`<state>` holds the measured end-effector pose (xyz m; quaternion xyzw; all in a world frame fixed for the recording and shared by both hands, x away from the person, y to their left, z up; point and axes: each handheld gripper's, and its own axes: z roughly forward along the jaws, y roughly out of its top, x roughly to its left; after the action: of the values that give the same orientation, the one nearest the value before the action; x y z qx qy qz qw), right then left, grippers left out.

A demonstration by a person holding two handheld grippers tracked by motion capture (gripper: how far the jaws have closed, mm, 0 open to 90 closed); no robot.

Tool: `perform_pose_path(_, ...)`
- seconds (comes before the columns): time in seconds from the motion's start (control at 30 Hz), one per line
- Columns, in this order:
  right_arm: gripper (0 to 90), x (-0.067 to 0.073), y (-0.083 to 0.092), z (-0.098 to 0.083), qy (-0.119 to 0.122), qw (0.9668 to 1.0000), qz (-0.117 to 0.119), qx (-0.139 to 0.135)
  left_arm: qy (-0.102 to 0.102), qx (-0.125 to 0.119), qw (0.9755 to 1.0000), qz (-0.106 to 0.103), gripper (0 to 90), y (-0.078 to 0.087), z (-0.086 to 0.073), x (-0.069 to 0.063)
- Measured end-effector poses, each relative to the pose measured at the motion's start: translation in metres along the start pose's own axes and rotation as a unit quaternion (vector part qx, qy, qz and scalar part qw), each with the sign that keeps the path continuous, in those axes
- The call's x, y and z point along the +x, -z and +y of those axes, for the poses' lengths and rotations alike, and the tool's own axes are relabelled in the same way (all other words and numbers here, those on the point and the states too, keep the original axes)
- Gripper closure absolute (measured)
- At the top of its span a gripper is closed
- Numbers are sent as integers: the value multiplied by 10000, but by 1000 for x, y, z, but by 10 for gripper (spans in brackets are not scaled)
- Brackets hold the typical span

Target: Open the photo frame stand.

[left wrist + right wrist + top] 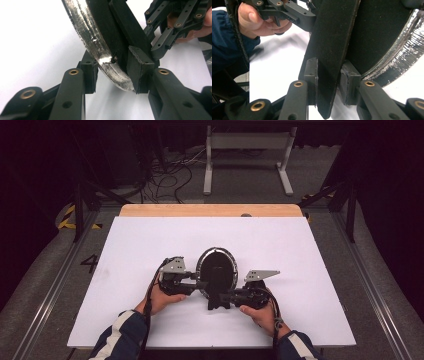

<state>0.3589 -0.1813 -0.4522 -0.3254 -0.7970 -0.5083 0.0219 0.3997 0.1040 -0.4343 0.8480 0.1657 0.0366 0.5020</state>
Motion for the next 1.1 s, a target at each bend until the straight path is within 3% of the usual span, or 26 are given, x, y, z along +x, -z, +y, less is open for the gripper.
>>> perform_pose_path(0.17, 730, -1, 4, 0, -81, 9999, -36, -86, -151, -132, 9995, 239, 649, -2, 3, -7)
perform_pose_path(0.47, 736, 3, 6, 1, -13, 9998, -92, -170, -350, -134, 9975, 602, 668, -2, 7, -10)
perform_pose_path(0.6, 735, 5, 6, 3, 13, 9998, -110, -159, -591, -150, 9935, 957, 716, -1, 9, -12)
perform_pose_path(0.7, 730, 5, 7, 4, 13, 9998, -146, -147, -632, -158, 9926, 1022, 735, -1, 9, -12)
perform_pose_path(0.83, 720, 5, 8, 3, 35, 9997, -176, -182, -781, -118, 9887, 1275, 735, -3, 9, -14)
perform_pose_path(1.1, 718, 3, 7, 2, 13, 9996, -248, -136, -990, -45, 9831, 1539, 734, -7, 10, -18)
